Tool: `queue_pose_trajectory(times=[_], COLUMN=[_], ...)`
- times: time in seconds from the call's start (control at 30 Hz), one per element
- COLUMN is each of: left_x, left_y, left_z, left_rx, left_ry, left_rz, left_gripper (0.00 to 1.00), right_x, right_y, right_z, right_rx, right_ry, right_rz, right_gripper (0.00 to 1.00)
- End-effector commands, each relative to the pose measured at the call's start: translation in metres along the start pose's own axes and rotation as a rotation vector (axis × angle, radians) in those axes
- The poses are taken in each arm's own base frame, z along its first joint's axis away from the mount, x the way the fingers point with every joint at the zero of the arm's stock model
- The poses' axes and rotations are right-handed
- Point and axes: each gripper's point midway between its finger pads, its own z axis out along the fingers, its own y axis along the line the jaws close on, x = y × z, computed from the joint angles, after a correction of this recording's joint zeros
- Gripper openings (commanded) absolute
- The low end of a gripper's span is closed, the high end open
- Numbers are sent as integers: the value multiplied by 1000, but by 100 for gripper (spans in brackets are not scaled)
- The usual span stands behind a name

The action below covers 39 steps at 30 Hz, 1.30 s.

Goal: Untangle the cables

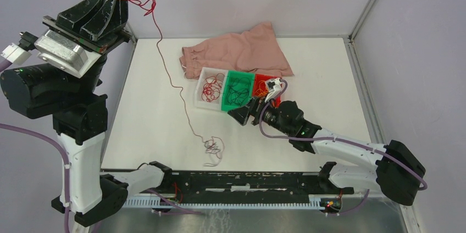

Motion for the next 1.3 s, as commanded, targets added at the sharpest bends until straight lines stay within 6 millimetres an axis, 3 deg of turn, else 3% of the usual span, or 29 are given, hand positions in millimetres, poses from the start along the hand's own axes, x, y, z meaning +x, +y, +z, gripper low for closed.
queue_pose_trajectory(times=[0.0,0.1,0.2,0.43,0.63,0.73,1.0,1.27], left_x=[-13,-11,-10,-7,-2,1,25,41], left_y=[-3,-4,-5,-6,-7,-10,-38,-59], left_z=[-3,-3,-3,-5,-6,-6,-18,-28], left_rx=[23,29,31,37,41,52,161,244], left_ry=[-29,-23,-21,-9,7,13,91,145], left_rz=[-14,-8,2,28,36,26,-37,-72], left_gripper=[3,3,3,3,3,3,3,3], right_x=[-13,-20,-18,22,31,24,-36,-31], right_y=[2,4,26,50,94,105,159,153], right_z=[2,1,-2,1,10,18,27,50], right_rx=[12,8,-120,-258,-355,-366,-414,-382], right_ry=[-43,-62,-49,96,120,95,-36,-9], right_rz=[16,-13,-110,-300,-373,-404,-492,-525], right_gripper=[99,94,86,82,83,83,89,82])
